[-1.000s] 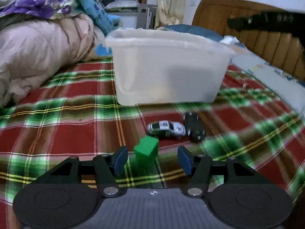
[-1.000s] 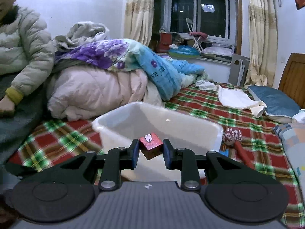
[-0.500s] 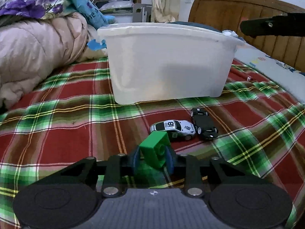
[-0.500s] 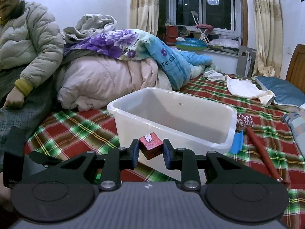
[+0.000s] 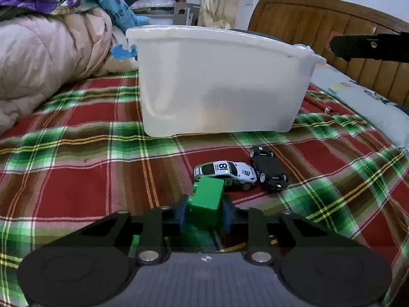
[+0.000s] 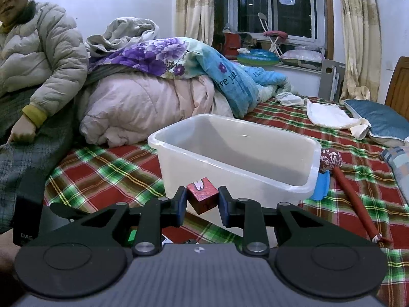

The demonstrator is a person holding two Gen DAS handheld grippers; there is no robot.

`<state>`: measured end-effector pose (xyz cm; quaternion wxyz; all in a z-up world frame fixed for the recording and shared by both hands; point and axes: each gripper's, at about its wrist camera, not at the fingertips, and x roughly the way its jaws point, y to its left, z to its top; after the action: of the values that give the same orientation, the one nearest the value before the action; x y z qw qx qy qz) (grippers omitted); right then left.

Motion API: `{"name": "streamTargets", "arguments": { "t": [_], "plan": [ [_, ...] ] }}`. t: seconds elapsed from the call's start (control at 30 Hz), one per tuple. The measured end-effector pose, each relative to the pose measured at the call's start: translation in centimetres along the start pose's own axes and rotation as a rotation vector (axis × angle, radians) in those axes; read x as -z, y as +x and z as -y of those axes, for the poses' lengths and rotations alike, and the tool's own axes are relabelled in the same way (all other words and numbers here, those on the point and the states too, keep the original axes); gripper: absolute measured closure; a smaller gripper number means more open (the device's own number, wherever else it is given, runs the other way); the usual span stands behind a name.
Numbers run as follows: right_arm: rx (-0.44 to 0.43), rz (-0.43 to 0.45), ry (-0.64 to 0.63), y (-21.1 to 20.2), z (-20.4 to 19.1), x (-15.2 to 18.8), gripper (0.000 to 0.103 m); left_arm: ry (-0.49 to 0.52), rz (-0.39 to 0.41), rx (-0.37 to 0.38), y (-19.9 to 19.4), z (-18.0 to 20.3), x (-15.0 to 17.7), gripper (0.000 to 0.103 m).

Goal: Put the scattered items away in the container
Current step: 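Lower the green block and red cube into the bin and open both grippers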

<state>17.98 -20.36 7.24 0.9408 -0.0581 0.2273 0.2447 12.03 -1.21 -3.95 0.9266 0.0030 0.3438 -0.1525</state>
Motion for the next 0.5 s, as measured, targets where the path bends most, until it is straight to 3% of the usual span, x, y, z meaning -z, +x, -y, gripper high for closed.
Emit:
{"name": "streamTargets", "arguments": {
  "t": [0.27, 0.5],
  "plan": [
    [0.012, 0.021, -0.012, -0.9, 0.2, -1.0, 0.073, 0.004, 0.056, -0.029, -4.0, 0.0, -2.1, 0.076],
    [0.040, 0.036, -0.039, 0.6, 1.9, -4.9, 0.073, 0.027, 0.164, -0.033, -7.9, -0.1, -11.6, 0.076]
  ]
}}
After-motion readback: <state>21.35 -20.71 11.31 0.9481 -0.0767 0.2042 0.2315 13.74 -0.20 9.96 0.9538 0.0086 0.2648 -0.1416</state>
